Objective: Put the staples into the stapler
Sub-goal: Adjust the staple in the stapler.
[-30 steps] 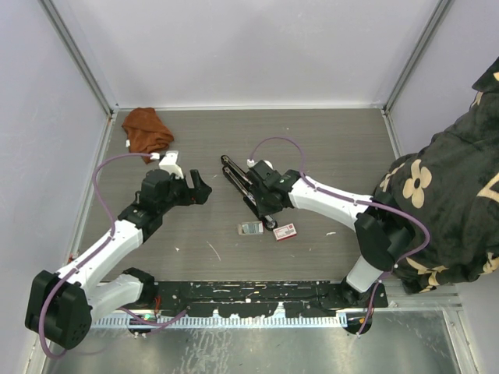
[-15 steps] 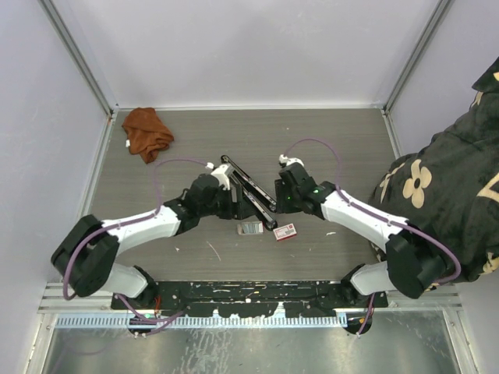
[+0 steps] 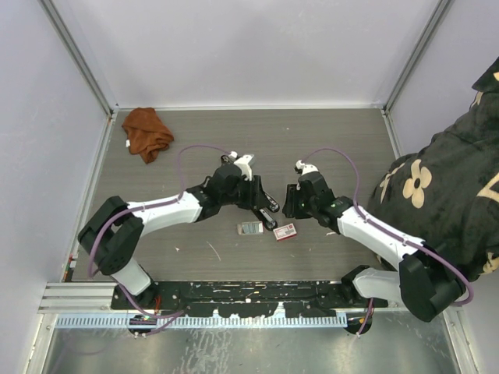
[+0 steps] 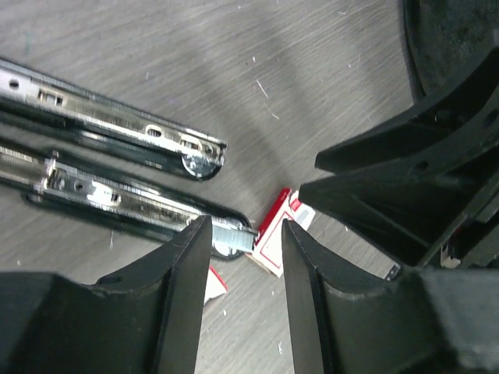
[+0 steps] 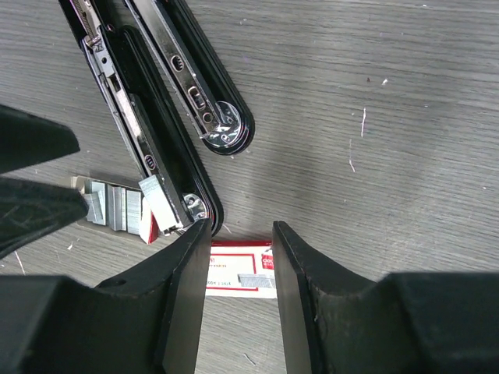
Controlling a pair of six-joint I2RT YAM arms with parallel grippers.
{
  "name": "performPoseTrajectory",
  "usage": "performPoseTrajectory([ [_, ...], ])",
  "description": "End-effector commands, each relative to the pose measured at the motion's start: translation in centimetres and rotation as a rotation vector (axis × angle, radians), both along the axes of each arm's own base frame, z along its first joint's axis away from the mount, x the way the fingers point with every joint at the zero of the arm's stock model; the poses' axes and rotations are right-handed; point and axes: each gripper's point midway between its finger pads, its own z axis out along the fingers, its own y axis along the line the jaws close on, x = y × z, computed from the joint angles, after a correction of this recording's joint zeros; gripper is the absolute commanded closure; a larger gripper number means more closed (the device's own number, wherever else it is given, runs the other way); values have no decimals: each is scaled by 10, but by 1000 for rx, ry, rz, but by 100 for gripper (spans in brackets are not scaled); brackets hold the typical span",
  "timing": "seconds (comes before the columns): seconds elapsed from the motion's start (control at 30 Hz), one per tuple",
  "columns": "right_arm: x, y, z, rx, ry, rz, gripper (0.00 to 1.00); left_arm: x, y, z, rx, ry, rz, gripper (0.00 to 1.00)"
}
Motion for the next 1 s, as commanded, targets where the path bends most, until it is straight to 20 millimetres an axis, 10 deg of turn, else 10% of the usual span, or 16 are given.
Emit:
performPoseTrajectory([
  [0.0, 10, 5, 15, 70, -71, 3, 56, 15, -10, 6, 57, -46, -39, 59],
  [0.97, -11, 24, -6, 209, 5, 49, 52, 12, -22, -31, 184, 68, -108, 63],
])
